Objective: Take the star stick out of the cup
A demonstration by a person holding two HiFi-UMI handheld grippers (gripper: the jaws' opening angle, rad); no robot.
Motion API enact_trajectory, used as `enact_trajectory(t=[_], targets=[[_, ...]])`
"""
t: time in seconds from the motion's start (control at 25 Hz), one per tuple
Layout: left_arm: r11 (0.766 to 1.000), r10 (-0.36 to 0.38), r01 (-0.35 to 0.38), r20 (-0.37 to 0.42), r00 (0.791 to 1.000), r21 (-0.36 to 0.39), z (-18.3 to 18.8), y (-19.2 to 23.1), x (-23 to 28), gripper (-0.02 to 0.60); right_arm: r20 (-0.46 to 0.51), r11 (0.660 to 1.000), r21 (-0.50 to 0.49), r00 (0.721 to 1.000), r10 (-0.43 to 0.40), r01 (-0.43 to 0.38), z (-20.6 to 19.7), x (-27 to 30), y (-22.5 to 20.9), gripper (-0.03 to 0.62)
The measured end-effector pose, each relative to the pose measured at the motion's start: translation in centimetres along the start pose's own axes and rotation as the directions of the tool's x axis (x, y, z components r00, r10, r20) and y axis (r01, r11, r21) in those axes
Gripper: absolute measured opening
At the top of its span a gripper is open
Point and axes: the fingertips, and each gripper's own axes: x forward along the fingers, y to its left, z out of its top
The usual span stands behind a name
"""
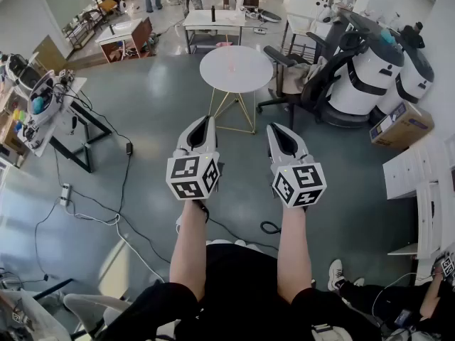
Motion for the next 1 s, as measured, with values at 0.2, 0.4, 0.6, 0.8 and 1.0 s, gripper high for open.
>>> enact_trajectory(t=[0.2,0.4,0.6,0.8,1.0], targets=[[1.000,0.002,-0.002,-0.014,1.000,0.012,-0.3,-0.2,0.0,0.003,-0.005,1.000,0.010,1.000,0.000,0.000,-0.3,-0.2,-0.2,0.005],[1.000,0.014,-0.013,-0.037,0.999,0.018,-1.3,-0.4,-0.3,0.003,0.002,0.999,0.048,1.000,-0.009,0.009,-1.3,-0.4,-0.8,0.005],[0.999,0.041,-0.040,-0.061,0.997,0.019,-2.4,-0.4,-0.6,0.003,-0.009,0.998,0.060,1.000,0.002,-0.001,-2.3,-0.5,-1.4,0.005],[0.998,0.059,-0.059,-0.073,0.996,0.006,-3.4,-0.8,-1.2,0.003,-0.008,0.996,0.090,1.000,0.010,-0.009,-3.1,-0.3,-2.5,0.005],[0.977,0.142,-0.123,-0.103,0.984,0.177,-3.1,-0.7,-1.8,0.003,-0.012,0.995,0.094,0.999,0.031,-0.029,-2.9,-0.6,-2.6,0.005]])
